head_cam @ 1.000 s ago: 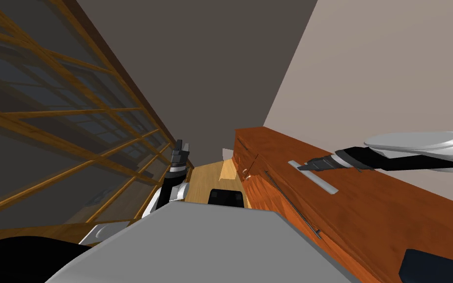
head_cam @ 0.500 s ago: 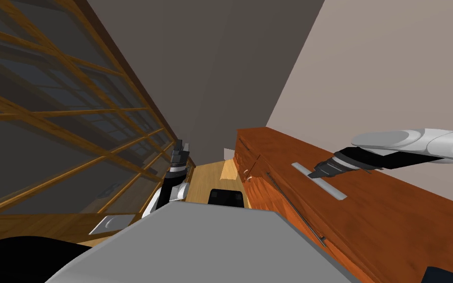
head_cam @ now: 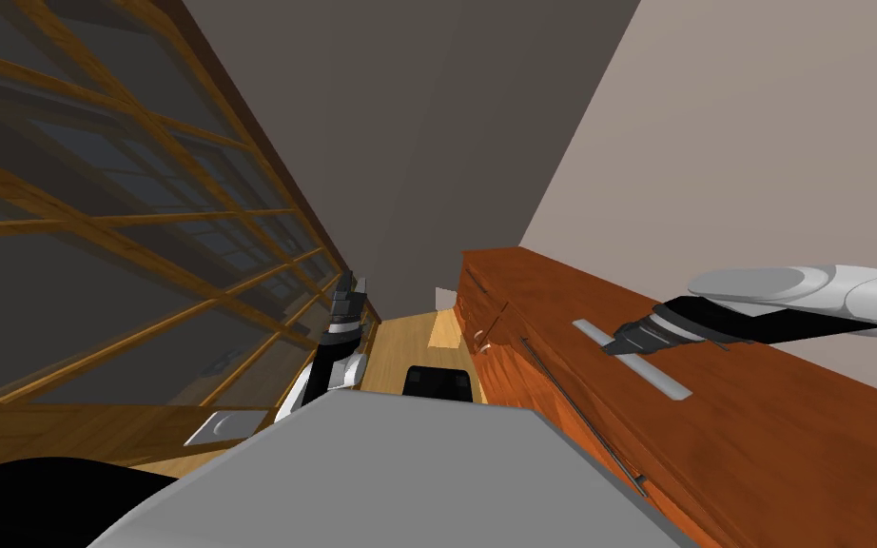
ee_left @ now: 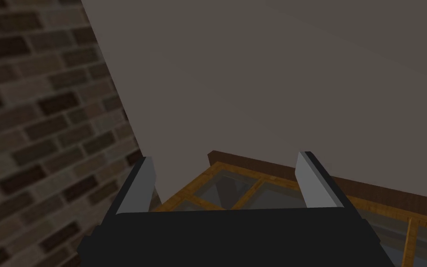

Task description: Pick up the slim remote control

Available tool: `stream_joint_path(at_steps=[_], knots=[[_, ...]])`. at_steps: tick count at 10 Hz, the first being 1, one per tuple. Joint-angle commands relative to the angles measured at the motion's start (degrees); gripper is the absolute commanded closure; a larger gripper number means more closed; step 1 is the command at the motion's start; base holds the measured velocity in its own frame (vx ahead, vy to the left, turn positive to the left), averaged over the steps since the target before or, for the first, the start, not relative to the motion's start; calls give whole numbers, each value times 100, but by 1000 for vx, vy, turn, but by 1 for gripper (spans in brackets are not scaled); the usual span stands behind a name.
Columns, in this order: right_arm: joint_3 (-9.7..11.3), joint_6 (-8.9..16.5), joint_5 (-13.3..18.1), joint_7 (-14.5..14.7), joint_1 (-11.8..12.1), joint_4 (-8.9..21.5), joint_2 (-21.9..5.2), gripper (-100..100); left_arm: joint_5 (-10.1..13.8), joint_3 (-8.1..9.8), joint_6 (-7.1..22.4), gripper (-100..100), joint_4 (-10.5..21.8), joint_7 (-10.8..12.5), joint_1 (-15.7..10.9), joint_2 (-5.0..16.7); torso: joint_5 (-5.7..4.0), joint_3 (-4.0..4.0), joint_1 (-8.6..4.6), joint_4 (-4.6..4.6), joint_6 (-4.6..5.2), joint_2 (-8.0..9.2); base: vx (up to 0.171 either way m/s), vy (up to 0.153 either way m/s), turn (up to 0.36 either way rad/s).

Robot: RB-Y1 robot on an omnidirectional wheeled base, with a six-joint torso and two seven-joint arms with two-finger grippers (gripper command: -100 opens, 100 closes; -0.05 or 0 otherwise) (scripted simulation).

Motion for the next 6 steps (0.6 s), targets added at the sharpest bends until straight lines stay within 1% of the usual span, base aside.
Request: stream_joint_path(at_steps=[1,2,6], knots=[[0,0,0,0,0,0,0,-100,0,0,0,0,0,0,0,0,0,0,0,0,0,0,14,10,10],[7,31,4,1,3,-12,9,100,0,0,0,0,0,0,0,0,1,2,-3,1,0,3,0,0,0],[7,30,2,-5,3,-7,10,100,0,0,0,0,0,0,0,0,-3,6,-8,2,-2,11,0,0,0]])
